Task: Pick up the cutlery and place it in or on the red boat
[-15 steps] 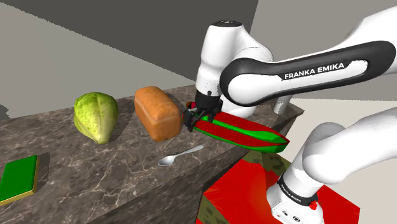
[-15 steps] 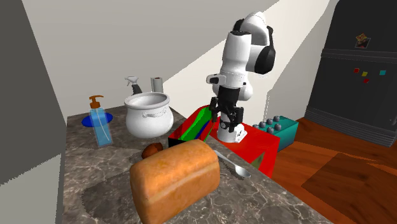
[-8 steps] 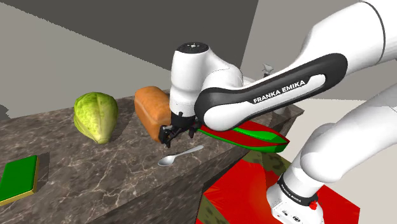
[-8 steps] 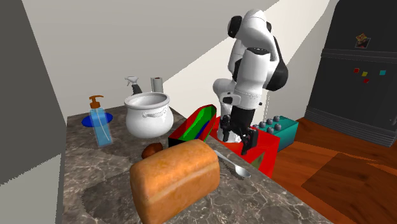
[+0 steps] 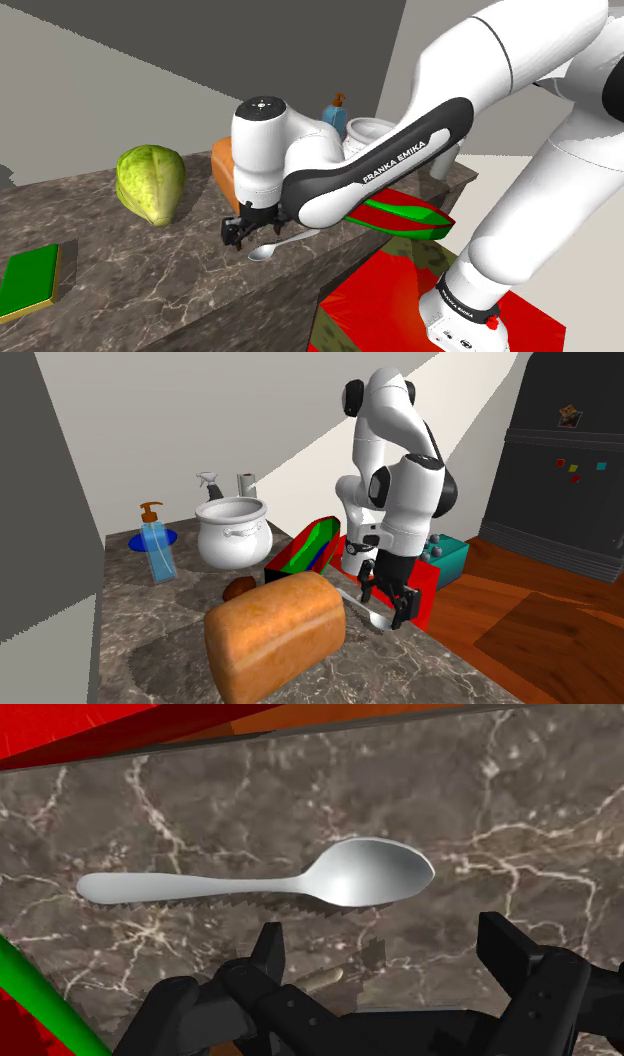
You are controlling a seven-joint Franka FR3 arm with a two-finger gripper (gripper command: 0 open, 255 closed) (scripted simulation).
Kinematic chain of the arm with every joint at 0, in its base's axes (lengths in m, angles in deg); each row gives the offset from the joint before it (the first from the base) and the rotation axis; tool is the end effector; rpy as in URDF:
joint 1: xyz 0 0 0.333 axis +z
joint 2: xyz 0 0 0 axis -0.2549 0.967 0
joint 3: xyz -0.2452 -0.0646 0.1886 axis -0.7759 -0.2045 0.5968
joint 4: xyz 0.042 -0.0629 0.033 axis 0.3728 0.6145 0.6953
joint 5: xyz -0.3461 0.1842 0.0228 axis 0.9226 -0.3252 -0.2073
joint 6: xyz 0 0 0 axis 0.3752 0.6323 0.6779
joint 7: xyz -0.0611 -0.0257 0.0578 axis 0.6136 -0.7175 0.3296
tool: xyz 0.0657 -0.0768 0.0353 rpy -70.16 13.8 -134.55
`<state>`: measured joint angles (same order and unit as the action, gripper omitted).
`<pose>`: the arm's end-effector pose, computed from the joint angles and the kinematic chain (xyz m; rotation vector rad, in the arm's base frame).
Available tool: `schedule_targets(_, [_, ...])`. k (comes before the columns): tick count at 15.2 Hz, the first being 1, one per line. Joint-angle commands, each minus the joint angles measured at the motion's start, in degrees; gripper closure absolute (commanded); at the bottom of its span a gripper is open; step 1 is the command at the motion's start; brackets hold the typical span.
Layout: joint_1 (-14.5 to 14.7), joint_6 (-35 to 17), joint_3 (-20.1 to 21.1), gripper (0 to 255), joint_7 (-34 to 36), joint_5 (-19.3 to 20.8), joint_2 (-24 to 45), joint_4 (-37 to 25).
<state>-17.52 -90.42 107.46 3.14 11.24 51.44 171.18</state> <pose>0.3675 0.3598 0.3619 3.0684 -0.2856 0.2336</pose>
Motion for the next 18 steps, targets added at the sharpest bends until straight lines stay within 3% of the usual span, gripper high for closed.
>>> schedule_targets(1, [-0.11,-1.41,0.16,0,1.67,2.07,1.73,0.39])
schedule_targets(4, [-0.21,-3.60,-0.08,0,4.21,5.71,4.64,0.97])
schedule_targets(12, [-0.12,-3.60,-0.16,0,4.20,5.68,4.62,0.98])
schedule_targets(13, [-0.12,-3.60,-0.16,255,4.20,5.68,4.62,0.98])
schedule_targets(18, [-0.12,-3.60,-0.16,255,4.19,5.67,4.62,0.99])
